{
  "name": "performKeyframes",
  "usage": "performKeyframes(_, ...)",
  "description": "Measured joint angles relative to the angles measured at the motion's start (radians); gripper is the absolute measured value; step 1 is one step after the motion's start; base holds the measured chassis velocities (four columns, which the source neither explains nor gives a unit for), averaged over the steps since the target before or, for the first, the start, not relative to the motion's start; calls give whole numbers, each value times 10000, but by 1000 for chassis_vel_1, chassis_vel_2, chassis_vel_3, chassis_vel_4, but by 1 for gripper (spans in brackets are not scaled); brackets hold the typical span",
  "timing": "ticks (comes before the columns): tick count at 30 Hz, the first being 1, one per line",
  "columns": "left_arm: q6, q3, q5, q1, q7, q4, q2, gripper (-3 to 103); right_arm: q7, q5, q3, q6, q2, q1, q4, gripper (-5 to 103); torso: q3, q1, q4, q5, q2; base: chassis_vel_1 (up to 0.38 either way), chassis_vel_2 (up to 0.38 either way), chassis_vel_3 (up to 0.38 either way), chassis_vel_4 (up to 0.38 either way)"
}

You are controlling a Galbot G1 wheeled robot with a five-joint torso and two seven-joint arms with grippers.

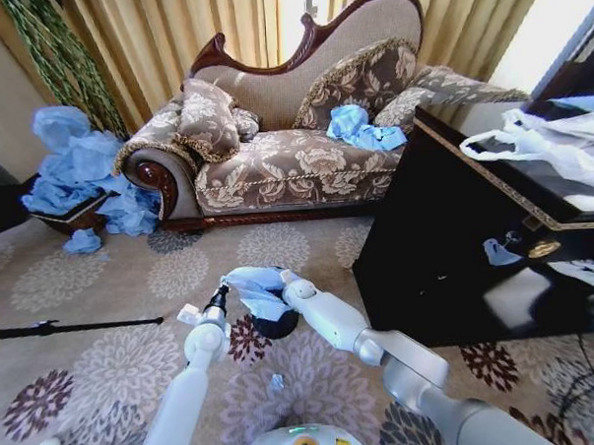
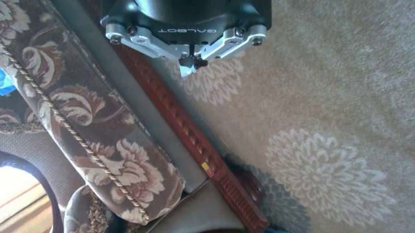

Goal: Place a garbage bag over the trash bin.

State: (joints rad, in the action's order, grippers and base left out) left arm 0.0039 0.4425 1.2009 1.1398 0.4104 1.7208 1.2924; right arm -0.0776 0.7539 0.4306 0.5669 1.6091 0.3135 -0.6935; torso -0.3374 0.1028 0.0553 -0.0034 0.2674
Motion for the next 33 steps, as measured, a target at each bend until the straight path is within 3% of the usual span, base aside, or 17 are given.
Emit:
performKeyframes(2, 6, -19, -7, 17, 12, 53, -8, 0, -405, 178, -71, 100, -3, 9, -411, -2, 0, 0, 1, -3, 0, 0, 0, 0, 0)
performKeyframes(10, 18, -133, -70, 17, 52, 273, -41, 0, -1752, 1300, 373, 200, -6, 129, -1888, 9, 0, 0, 0, -3, 0, 0, 0, 0, 0)
performKeyframes(13, 23, -209, -106, 41, 79, 431, -38, 0, -2852, 2010, 837, 456, -8, 162, -3024, 24, 0, 0, 0, -2, 0, 0, 0, 0, 0)
performKeyframes(19, 41, -253, -160, 157, 81, 707, -45, 0, -3847, 2618, 1331, 657, -16, 64, -4457, 40, 0, 0, 6, -4, 0, 0, 0, 0, 0)
performKeyframes(22, 19, -260, -205, 225, 96, 862, -57, 0, -4421, 3276, 1419, 976, -24, -62, -5167, 56, 1, -1, -7, -1, 0, 0, 0, 0, 0)
performKeyframes(27, 16, -370, -244, 263, 131, 991, -51, 0, -4400, 3173, 1319, 993, -28, 15, -5109, 78, 0, 0, 2, 0, 0, 0, 0, 0, 0)
performKeyframes(29, 17, -408, -255, 280, 136, 1036, -53, 0, -4356, 3085, 1301, 961, -36, 65, -5057, 78, 0, 0, 2, -1, 0, 0, 0, 0, 0)
performKeyframes(33, 53, -475, -253, 389, 133, 1216, -55, 0, -4107, 2860, 1302, 792, -146, 194, -4928, 97, 0, 0, -1, -1, 0, 0, 0, 0, 0)
